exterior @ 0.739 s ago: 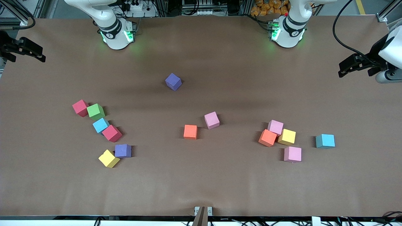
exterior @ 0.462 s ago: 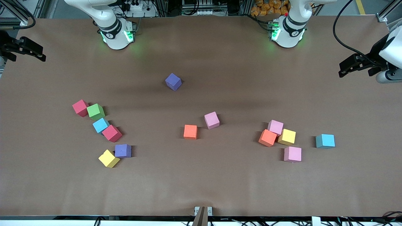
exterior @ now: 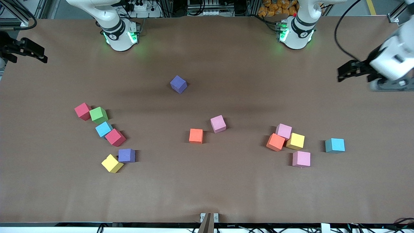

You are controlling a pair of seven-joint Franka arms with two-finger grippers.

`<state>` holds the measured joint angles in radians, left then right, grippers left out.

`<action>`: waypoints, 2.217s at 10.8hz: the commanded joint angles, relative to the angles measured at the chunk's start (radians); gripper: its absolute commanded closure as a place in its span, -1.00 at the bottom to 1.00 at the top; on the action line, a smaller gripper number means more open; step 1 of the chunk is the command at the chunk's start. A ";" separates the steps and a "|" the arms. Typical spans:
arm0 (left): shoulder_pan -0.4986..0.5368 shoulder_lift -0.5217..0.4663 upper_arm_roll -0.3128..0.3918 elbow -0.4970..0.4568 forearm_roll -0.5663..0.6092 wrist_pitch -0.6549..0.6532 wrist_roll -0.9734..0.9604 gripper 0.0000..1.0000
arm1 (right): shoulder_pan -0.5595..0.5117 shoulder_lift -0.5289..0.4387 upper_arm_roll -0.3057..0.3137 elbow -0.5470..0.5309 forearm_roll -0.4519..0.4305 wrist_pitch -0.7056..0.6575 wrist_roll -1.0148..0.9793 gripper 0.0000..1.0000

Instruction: Form number 2 with 11 blocks

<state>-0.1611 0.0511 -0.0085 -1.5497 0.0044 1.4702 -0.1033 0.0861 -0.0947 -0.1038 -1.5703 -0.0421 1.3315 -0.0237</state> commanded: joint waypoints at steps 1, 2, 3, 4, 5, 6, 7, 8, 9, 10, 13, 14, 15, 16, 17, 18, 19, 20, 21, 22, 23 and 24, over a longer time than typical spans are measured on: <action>0.006 0.009 -0.033 -0.088 -0.018 0.114 0.062 -1.00 | -0.026 0.059 0.016 0.001 0.019 0.000 -0.001 -1.00; 0.006 0.025 -0.037 -0.120 -0.018 0.171 0.107 -1.00 | -0.025 0.093 0.018 -0.002 0.019 0.002 -0.001 -1.00; 0.003 0.056 -0.044 -0.127 -0.018 0.212 0.144 -1.00 | -0.019 0.130 0.019 -0.007 0.019 0.021 -0.002 -1.00; 0.002 0.087 -0.062 -0.128 -0.014 0.232 0.146 -1.00 | -0.016 0.162 0.021 -0.022 0.021 0.059 -0.005 -1.00; -0.004 0.102 -0.083 -0.148 -0.004 0.263 0.145 -1.00 | -0.016 0.191 0.021 -0.045 0.046 0.111 -0.039 -1.00; -0.005 0.099 -0.091 -0.212 -0.004 0.333 0.143 -1.00 | -0.029 0.228 0.018 -0.078 0.095 0.170 -0.094 -1.00; -0.005 0.092 -0.091 -0.292 -0.004 0.420 0.145 -1.00 | -0.051 0.271 0.018 -0.092 0.102 0.220 -0.164 -1.00; -0.005 0.098 -0.091 -0.343 0.003 0.485 0.146 -1.00 | -0.055 0.318 0.019 -0.093 0.105 0.259 -0.220 -1.00; -0.006 0.108 -0.091 -0.380 0.037 0.551 0.146 -1.00 | -0.054 0.352 0.019 -0.093 0.105 0.291 -0.270 -1.00; -0.009 0.128 -0.091 -0.415 0.049 0.615 0.146 -1.00 | -0.054 0.381 0.019 -0.093 0.105 0.320 -0.329 -1.00; -0.043 0.205 -0.091 -0.435 0.054 0.700 0.146 -1.00 | -0.069 0.481 0.019 -0.102 0.168 0.416 -0.523 -1.00; -0.064 0.228 -0.088 -0.437 0.057 0.719 0.145 -1.00 | -0.071 0.493 0.019 -0.132 0.175 0.467 -0.553 -1.00; -0.070 0.248 -0.087 -0.437 0.057 0.740 0.145 -1.00 | -0.066 0.495 0.019 -0.187 0.179 0.544 -0.574 -1.00; -0.070 0.266 -0.087 -0.437 0.058 0.758 0.145 -1.00 | -0.062 0.503 0.021 -0.216 0.180 0.598 -0.581 -1.00; -0.077 0.279 -0.087 -0.437 0.072 0.765 0.145 -1.00 | -0.062 0.533 0.021 -0.218 0.183 0.626 -0.611 -1.00; -0.089 0.292 -0.087 -0.437 0.136 0.778 0.136 -1.00 | -0.069 0.568 0.021 -0.218 0.204 0.670 -0.657 -1.00; -0.093 0.296 -0.088 -0.437 0.166 0.779 0.122 -1.00 | -0.074 0.604 0.019 -0.218 0.250 0.690 -0.711 -1.00; -0.106 0.299 -0.088 -0.435 0.166 0.779 0.114 -1.00 | -0.085 0.630 0.019 -0.218 0.278 0.707 -0.745 -1.00; -0.122 0.302 -0.088 -0.434 0.166 0.779 0.090 -1.00 | -0.083 0.645 0.019 -0.220 0.281 0.716 -0.754 -1.00; -0.152 0.305 -0.088 -0.426 0.164 0.779 0.044 -1.00 | -0.083 0.653 0.019 -0.220 0.281 0.727 -0.756 -1.00; -0.176 0.315 -0.088 -0.412 0.160 0.782 -0.001 -1.00 | -0.082 0.659 0.019 -0.221 0.281 0.736 -0.760 -1.00; -0.195 0.326 -0.088 -0.391 0.143 0.782 -0.048 -1.00 | -0.082 0.670 0.019 -0.224 0.281 0.747 -0.771 -1.00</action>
<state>-0.3241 0.3536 -0.1027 -1.9794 0.1425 2.2466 -0.0841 0.0210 0.5683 -0.0975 -1.7965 0.2162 2.0689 -0.7612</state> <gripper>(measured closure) 0.000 0.000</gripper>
